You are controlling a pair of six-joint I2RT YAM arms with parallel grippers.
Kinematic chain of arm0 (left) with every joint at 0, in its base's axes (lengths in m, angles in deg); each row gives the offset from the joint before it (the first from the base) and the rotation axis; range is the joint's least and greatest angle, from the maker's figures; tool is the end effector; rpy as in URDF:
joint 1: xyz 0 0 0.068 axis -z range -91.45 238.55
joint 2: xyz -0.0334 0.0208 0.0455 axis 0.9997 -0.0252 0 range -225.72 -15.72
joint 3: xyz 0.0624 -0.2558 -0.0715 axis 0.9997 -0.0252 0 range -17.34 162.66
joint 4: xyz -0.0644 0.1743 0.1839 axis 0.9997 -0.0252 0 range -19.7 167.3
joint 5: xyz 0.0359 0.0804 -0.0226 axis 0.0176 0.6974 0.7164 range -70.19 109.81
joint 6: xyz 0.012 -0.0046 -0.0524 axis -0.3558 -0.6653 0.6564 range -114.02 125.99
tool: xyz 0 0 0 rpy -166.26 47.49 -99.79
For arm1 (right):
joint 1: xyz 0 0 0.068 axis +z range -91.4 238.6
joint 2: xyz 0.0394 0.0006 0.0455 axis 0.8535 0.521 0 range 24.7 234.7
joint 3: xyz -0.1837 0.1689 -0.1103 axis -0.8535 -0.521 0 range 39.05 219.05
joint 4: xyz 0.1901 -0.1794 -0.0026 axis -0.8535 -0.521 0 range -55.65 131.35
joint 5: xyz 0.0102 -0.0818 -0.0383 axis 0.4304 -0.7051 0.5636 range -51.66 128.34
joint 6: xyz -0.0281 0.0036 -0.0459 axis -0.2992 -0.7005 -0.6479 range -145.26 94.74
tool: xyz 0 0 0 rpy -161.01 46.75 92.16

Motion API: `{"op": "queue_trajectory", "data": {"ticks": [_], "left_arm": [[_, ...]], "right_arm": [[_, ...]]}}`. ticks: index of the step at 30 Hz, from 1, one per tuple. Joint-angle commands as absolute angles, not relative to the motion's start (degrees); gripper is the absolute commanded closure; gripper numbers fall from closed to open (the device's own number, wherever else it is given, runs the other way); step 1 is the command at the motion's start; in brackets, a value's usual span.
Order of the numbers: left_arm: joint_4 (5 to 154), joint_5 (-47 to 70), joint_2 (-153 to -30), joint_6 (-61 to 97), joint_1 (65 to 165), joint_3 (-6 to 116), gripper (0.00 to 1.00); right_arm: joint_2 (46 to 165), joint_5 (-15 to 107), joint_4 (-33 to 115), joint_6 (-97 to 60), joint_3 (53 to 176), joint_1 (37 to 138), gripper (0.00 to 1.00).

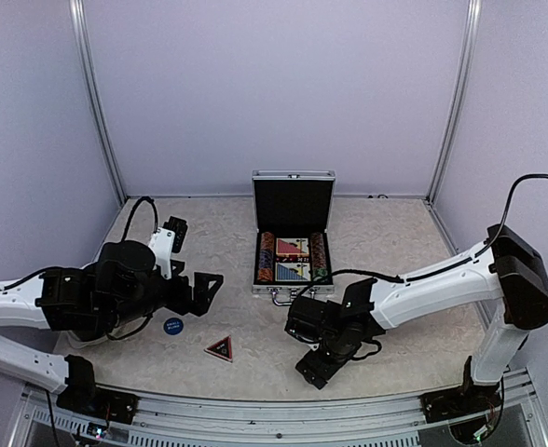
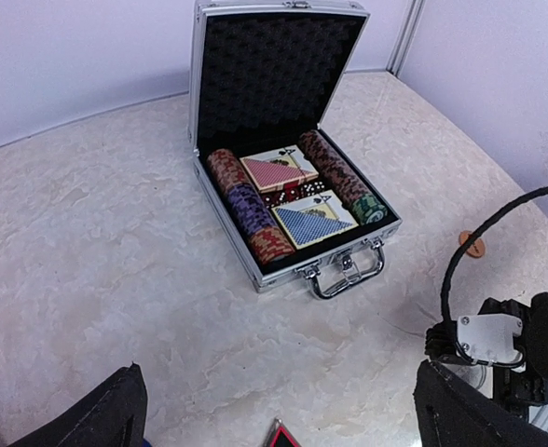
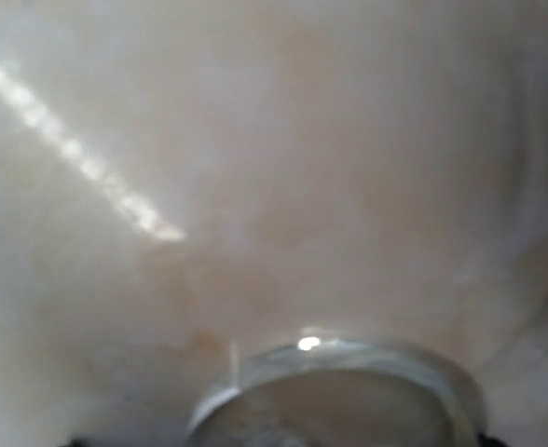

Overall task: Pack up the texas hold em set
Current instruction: Pick up the dealer button from the center of the board, then place the dealer button in the poker case.

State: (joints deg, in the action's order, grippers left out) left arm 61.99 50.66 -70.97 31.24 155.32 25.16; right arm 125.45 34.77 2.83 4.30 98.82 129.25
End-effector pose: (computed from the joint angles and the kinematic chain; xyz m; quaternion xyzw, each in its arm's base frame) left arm 0.1011 -0.1894 0.2856 0.1649 0.8214 -0.1985 0.5086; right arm 0.1060 0.2951 0.1498 -0.3466 0.9330 0.0503 0.0825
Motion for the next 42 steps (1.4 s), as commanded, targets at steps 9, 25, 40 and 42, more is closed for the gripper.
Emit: {"op": "queue_trajectory", "data": {"ticks": [9, 25, 40, 42], "left_arm": [[57.9, 50.0, -73.7, 38.7, 156.1, 20.0, 0.01], [55.8, 43.9, -76.7, 51.4, 162.6, 15.9, 0.01], [55.1, 45.3, -92.9, 53.9, 163.8, 20.4, 0.01], [56.0, 45.2, -94.3, 53.9, 163.9, 20.5, 0.01]], "right_arm": [[123.9, 25.6, -1.7, 4.4, 103.3, 128.0, 0.49], [152.4, 29.2, 3.1, -19.7, 155.0, 102.0, 0.47], [154.3, 29.4, 20.6, -18.1, 144.9, 98.3, 0.47], [151.4, 29.2, 26.4, -18.0, 139.2, 98.3, 0.47]]}}
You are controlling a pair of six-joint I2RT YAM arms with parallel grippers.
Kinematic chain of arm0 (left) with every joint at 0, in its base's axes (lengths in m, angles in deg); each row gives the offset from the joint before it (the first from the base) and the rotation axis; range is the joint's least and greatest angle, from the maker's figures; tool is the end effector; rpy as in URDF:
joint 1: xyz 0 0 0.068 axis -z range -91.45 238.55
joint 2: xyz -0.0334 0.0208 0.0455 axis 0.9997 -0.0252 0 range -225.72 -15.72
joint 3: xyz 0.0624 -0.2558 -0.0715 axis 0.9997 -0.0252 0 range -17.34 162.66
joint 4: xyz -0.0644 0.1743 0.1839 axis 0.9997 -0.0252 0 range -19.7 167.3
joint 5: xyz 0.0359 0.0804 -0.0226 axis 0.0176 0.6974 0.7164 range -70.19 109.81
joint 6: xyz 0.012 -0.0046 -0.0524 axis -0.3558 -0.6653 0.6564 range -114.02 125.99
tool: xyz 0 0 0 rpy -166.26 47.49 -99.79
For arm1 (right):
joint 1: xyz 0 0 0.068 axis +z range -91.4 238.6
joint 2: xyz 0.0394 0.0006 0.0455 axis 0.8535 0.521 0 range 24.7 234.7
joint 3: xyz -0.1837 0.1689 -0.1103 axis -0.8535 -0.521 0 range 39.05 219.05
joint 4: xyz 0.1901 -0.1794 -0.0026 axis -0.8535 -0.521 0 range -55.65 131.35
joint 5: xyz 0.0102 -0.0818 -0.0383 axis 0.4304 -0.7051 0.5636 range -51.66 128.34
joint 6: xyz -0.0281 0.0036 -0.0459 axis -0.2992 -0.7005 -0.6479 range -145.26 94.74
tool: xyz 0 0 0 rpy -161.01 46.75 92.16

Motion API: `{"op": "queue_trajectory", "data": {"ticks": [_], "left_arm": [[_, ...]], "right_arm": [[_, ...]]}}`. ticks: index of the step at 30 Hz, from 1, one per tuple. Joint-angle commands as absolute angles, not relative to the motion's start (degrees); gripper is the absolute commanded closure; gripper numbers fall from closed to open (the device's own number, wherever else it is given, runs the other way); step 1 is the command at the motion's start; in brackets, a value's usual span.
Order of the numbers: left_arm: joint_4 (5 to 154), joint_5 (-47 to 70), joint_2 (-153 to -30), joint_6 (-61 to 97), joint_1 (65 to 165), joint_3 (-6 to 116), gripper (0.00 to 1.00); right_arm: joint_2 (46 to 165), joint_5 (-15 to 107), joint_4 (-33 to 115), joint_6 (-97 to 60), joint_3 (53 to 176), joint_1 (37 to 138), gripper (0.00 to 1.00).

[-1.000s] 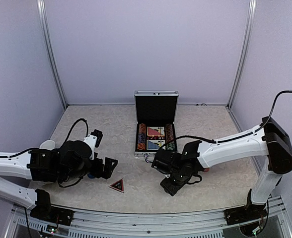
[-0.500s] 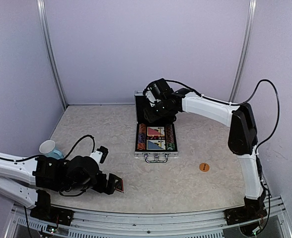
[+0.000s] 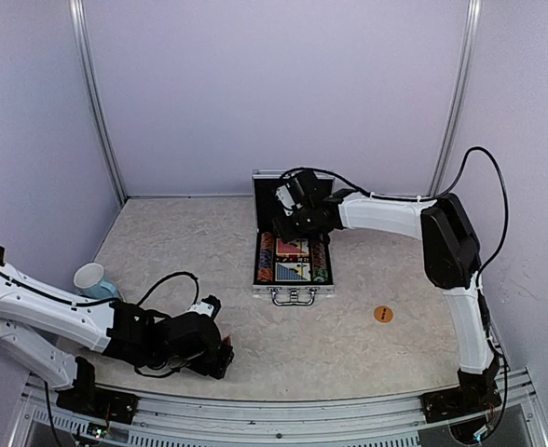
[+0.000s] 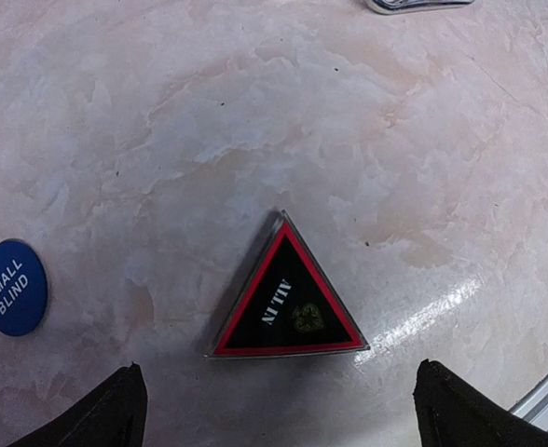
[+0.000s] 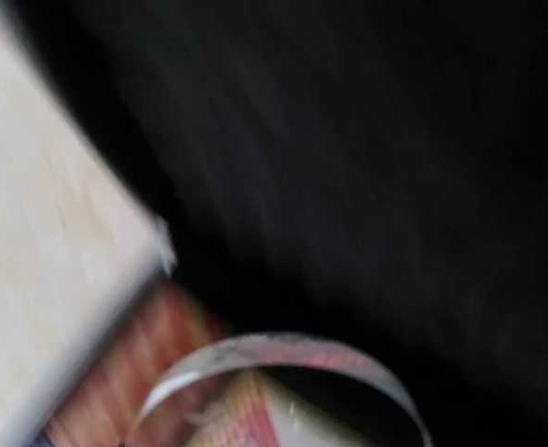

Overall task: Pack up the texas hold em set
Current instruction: Place the dealer button in the poker case.

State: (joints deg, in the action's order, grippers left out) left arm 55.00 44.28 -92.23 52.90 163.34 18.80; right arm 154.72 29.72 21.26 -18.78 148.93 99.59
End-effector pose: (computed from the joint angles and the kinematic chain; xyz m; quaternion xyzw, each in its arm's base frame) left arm 0.0753 -0.2207 0.1627 0.1801 0.9337 -0.1014 0.2923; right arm 0.3989 0.3396 0.2171 -0.2381 0.8732 0.1065 0.4116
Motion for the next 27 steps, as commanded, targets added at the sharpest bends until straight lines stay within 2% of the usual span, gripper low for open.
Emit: {"op": "queue_trajectory", "data": {"ticks": [1, 5, 15, 20, 27], "left_arm": [[56.5, 45.0, -94.7, 53.9, 164.0, 20.5, 0.01], [57.4, 44.7, -96.6, 53.5, 164.0, 20.8, 0.01], [57.8, 45.2, -99.1, 54.6, 164.0, 19.8, 0.01], [57.6, 45.5, -100.2, 54.6, 163.7, 20.1, 0.01], [57.1, 44.6, -102.7, 55.4, 162.6, 20.3, 0.01]], "right_arm": [[151.1, 28.3, 27.1, -18.0, 138.4, 98.3, 0.47], [152.6, 25.8, 26.0, -19.3, 140.0, 98.2, 0.42], [156.6, 29.4, 27.9, -19.2, 143.9, 98.2, 0.39], [158.0, 31.8, 28.0, -18.8, 144.7, 98.3, 0.32], [158.3, 31.8, 26.3, -18.9, 145.5, 98.7, 0.08]]}}
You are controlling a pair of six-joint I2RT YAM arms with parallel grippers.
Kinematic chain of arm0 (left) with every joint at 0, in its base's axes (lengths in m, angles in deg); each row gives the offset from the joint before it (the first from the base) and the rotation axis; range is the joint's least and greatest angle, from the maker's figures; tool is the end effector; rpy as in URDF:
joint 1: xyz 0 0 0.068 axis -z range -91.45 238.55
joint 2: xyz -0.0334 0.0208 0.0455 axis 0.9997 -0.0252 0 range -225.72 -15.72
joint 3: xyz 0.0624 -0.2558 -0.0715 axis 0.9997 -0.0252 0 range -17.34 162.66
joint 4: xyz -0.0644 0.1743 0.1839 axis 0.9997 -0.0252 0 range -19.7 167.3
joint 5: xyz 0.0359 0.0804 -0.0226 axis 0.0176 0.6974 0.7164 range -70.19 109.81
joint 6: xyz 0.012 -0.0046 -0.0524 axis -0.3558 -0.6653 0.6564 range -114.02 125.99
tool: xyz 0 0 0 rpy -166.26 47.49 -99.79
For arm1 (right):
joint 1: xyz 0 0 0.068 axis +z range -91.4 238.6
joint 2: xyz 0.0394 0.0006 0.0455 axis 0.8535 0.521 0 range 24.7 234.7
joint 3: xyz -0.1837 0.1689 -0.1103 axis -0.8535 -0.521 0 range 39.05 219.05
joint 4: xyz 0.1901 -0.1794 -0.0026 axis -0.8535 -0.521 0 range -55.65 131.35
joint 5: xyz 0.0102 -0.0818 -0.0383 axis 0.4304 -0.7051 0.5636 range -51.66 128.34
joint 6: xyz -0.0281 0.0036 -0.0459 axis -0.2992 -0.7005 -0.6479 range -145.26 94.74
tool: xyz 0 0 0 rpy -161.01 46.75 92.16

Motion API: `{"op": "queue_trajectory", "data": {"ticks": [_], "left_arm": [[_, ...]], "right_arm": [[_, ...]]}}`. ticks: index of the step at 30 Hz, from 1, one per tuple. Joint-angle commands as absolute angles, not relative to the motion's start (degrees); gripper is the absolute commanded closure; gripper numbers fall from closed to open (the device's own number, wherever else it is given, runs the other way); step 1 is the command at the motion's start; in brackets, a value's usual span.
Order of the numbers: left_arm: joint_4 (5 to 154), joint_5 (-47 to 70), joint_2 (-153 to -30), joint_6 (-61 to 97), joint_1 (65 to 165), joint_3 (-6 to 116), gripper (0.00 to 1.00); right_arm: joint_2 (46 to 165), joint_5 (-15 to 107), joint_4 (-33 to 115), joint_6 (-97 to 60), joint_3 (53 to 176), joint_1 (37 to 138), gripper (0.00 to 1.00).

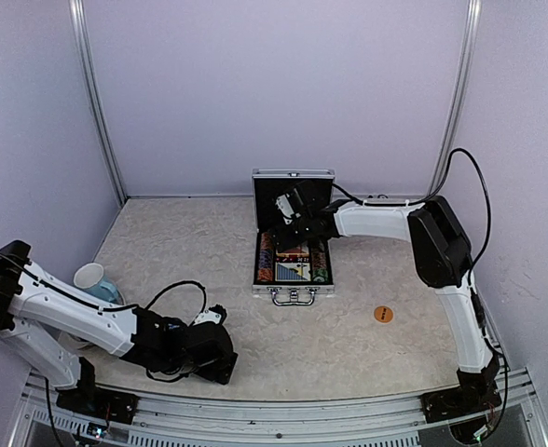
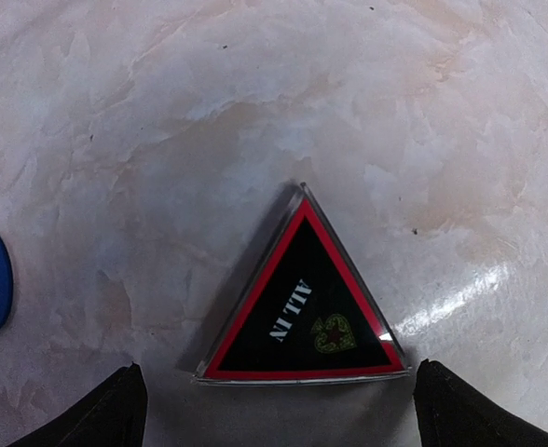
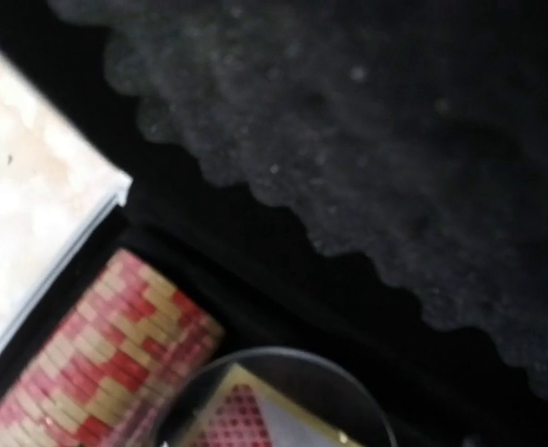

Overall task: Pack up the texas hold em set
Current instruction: Place the dealer button in the poker case.

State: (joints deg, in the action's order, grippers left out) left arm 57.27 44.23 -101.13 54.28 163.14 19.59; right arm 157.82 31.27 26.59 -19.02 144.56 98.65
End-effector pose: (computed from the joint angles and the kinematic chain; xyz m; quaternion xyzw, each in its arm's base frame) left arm 0.0793 -0.2324 0.1339 0.1800 0.9441 -0.0607 0.2696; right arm 0.4055 0.3352 0.1721 -0.2417 0.8809 0.1065 0.3928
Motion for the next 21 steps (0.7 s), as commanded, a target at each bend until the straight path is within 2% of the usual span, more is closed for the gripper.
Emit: {"op": "queue_trajectory", "data": {"ticks": [1, 6, 15, 21], "left_arm": [[56.9, 44.6, -102.9, 55.6, 162.6, 20.4, 0.01], [55.9, 45.2, -103.2, 57.0, 162.2, 20.4, 0.01], [55.7, 46.4, -100.7, 57.6, 161.4, 20.2, 0.01], [55.5, 44.5, -102.8, 57.7, 160.4, 19.8, 0.01]], "right_arm": [[157.6, 31.6, 26.3, -18.9, 145.1, 98.7, 0.05], [150.1, 30.9, 25.8, -18.4, 141.1, 98.7, 0.01], [126.5, 29.0, 23.7, -18.2, 129.3, 99.3, 0.01], [117.0, 24.7, 22.6, -18.8, 120.4, 99.4, 0.01]]}}
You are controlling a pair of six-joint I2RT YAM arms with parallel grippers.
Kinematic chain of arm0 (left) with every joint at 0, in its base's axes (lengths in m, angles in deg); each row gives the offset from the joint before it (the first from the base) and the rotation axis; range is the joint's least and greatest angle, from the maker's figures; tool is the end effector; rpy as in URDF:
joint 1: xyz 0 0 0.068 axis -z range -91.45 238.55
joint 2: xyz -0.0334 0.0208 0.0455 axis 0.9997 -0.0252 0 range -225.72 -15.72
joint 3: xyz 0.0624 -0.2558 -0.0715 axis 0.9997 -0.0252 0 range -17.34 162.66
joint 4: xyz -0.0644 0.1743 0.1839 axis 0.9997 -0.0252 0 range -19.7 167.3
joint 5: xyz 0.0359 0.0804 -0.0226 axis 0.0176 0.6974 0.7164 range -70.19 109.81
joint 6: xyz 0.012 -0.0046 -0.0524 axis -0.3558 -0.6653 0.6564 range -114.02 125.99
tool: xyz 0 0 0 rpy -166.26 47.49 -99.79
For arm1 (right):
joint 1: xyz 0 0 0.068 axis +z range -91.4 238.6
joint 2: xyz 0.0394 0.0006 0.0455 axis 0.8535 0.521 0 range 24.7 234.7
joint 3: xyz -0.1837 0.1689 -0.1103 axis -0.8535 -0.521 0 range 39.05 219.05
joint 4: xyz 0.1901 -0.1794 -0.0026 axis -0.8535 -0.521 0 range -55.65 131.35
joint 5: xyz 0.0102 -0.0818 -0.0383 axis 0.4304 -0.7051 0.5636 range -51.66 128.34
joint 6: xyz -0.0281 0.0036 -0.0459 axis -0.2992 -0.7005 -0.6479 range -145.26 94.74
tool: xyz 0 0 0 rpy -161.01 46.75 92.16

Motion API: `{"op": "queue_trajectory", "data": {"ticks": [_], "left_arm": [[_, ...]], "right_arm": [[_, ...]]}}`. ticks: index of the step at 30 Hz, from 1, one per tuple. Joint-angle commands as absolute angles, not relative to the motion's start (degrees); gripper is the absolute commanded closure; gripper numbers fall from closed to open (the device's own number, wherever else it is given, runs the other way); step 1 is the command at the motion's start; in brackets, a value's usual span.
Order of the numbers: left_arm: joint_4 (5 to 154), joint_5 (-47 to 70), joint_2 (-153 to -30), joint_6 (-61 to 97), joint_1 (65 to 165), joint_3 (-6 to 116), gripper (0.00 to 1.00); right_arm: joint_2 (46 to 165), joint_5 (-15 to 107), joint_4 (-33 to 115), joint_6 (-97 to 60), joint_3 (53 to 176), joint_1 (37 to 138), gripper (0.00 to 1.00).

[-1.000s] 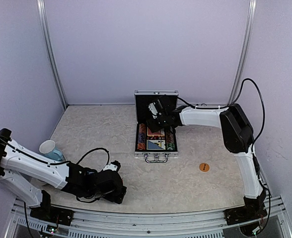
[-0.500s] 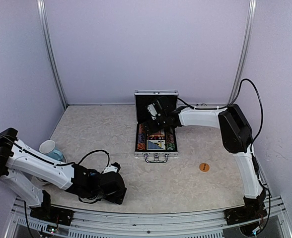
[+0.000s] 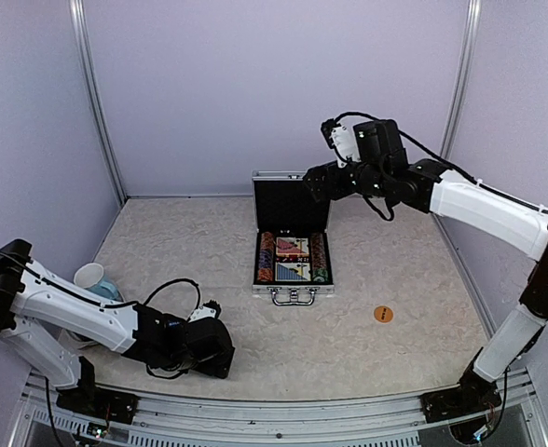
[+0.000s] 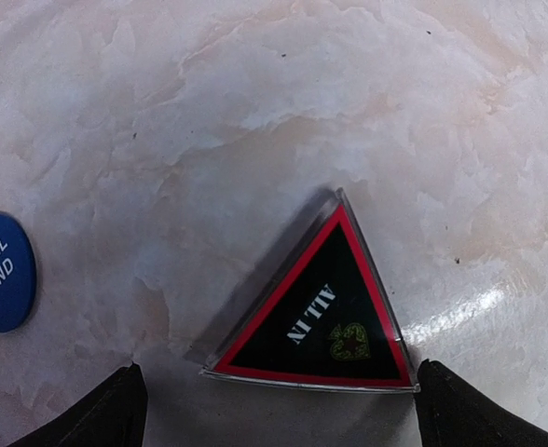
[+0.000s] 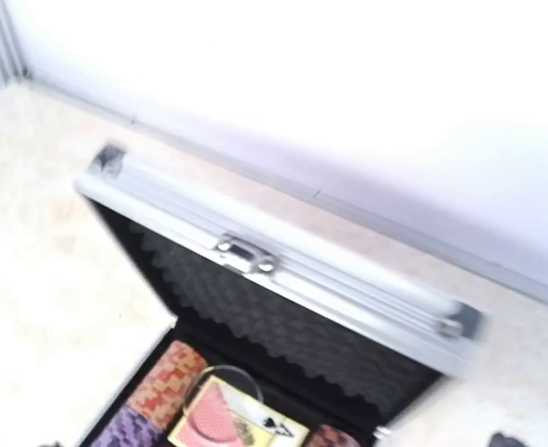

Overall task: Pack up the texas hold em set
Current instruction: Place the dealer button in the poker case, then pick up the all-in button from the center of the board.

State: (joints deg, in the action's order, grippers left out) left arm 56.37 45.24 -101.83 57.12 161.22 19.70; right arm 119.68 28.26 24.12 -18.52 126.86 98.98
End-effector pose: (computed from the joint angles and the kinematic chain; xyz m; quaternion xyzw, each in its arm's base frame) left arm 0.0873 -0.2285 0.1313 0.1419 0.9509 -0.0474 0.2710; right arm 0.3032 0.2497 0.3604 -0.1967 0.8153 0.1480 0.5242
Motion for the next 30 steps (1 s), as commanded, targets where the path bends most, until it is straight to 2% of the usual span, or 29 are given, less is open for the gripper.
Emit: {"op": "queue_trajectory", "data": {"ticks": [1, 11, 17, 23, 30], "left_arm": [[55.7, 44.1, -103.2, 57.7, 160.2, 19.8, 0.01], [60.3, 40.9, -106.9, 53.3, 156.6, 22.0, 0.01], [59.3, 41.1, -109.9, 51.4, 155.3, 24.7, 0.01], [58.1, 38.9, -111.3, 52.1, 156.0, 24.8, 0.1], [54.0, 39.3, -108.4, 56.1, 158.7, 24.0, 0.07]], "right_arm": [[115.8, 24.3, 22.9, -18.5, 118.2, 99.4, 0.01], [107.7, 23.5, 25.9, -14.9, 103.1, 99.0, 0.01], [105.6, 23.5, 25.7, -14.6, 100.5, 99.0, 0.01], [105.0, 23.4, 25.6, -14.8, 99.6, 98.9, 0.01], [105.7, 24.2, 26.2, -14.9, 99.6, 98.9, 0.01]]}}
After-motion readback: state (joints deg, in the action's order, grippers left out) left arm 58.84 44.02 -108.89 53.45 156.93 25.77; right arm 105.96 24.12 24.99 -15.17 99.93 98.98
